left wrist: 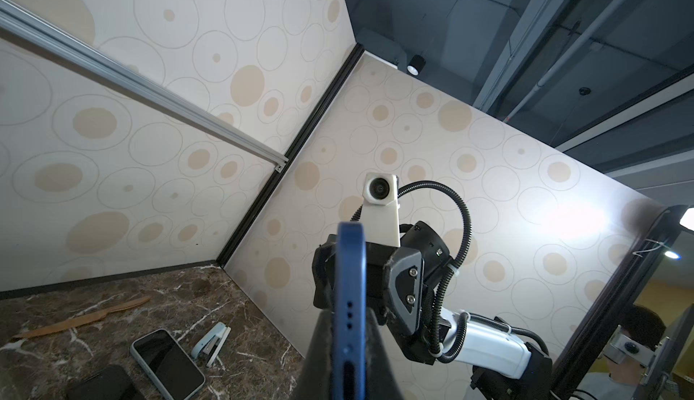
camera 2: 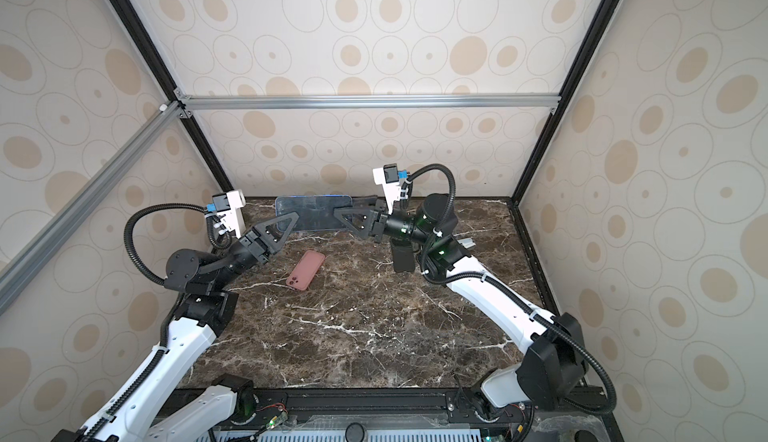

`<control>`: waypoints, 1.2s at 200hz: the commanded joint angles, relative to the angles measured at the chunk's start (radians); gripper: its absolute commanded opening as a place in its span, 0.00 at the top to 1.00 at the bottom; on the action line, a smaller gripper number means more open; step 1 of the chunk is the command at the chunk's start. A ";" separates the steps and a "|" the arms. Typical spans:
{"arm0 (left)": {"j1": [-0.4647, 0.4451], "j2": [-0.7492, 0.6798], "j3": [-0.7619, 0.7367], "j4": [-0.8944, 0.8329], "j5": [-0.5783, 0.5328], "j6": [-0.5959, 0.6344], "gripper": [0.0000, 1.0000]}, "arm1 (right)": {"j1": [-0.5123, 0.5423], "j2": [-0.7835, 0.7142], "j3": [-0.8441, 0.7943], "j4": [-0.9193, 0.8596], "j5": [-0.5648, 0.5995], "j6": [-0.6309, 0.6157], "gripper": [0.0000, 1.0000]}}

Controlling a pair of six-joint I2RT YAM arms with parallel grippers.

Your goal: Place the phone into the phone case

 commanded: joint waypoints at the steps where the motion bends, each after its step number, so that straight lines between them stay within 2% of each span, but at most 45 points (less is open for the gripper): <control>1: -0.002 -0.006 0.064 0.138 0.008 -0.048 1.00 | 0.006 0.023 0.073 0.116 -0.157 0.130 0.66; 21: -0.003 -0.023 0.059 0.125 -0.002 -0.035 1.00 | 0.017 0.021 0.090 0.069 -0.177 0.111 0.73; 38: -0.003 -0.031 0.053 0.111 -0.008 -0.022 1.00 | 0.026 0.015 0.100 0.020 -0.194 0.085 0.84; 72: -0.006 -0.040 0.031 0.135 -0.017 -0.020 1.00 | 0.040 0.010 0.104 -0.026 -0.201 0.060 0.80; 81: -0.008 -0.039 0.025 0.151 -0.015 -0.025 1.00 | 0.042 0.013 0.107 -0.027 -0.203 0.061 0.85; 94: -0.008 -0.037 0.019 0.163 -0.015 -0.034 1.00 | 0.041 0.014 0.111 -0.028 -0.205 0.061 1.00; 122: -0.008 -0.048 0.022 0.092 -0.039 0.029 1.00 | 0.042 0.005 0.117 -0.068 -0.173 0.037 1.00; 127: -0.008 -0.054 0.026 0.053 -0.055 0.059 0.92 | 0.041 -0.001 0.117 -0.084 -0.160 0.025 1.00; 135: -0.008 -0.067 0.035 -0.033 -0.097 0.112 0.64 | 0.040 -0.015 0.115 -0.123 -0.134 -0.002 1.00; 140: -0.008 -0.075 0.044 -0.099 -0.133 0.151 0.52 | 0.041 -0.026 0.114 -0.158 -0.112 -0.027 1.00; 146: -0.008 -0.084 0.056 -0.180 -0.190 0.196 0.44 | 0.038 -0.041 0.113 -0.208 -0.082 -0.062 1.00; 156: -0.008 -0.096 0.073 -0.301 -0.290 0.272 0.38 | 0.035 -0.069 0.113 -0.302 -0.020 -0.134 1.00; 178: -0.008 -0.097 0.092 -0.540 -0.563 0.372 0.43 | 0.031 -0.138 0.119 -0.526 0.205 -0.296 1.00; 196: -0.008 -0.054 0.089 -0.697 -0.735 0.399 0.54 | 0.029 -0.190 0.128 -0.681 0.416 -0.384 1.00; 214: -0.008 0.038 0.078 -0.770 -0.768 0.432 0.62 | 0.024 -0.232 0.129 -0.768 0.530 -0.441 1.00; 228: -0.008 0.126 0.060 -0.782 -0.747 0.442 0.63 | 0.023 -0.260 0.123 -0.810 0.556 -0.475 1.00; 240: -0.008 0.215 0.050 -0.771 -0.733 0.447 0.70 | 0.024 -0.275 0.118 -0.841 0.566 -0.501 1.00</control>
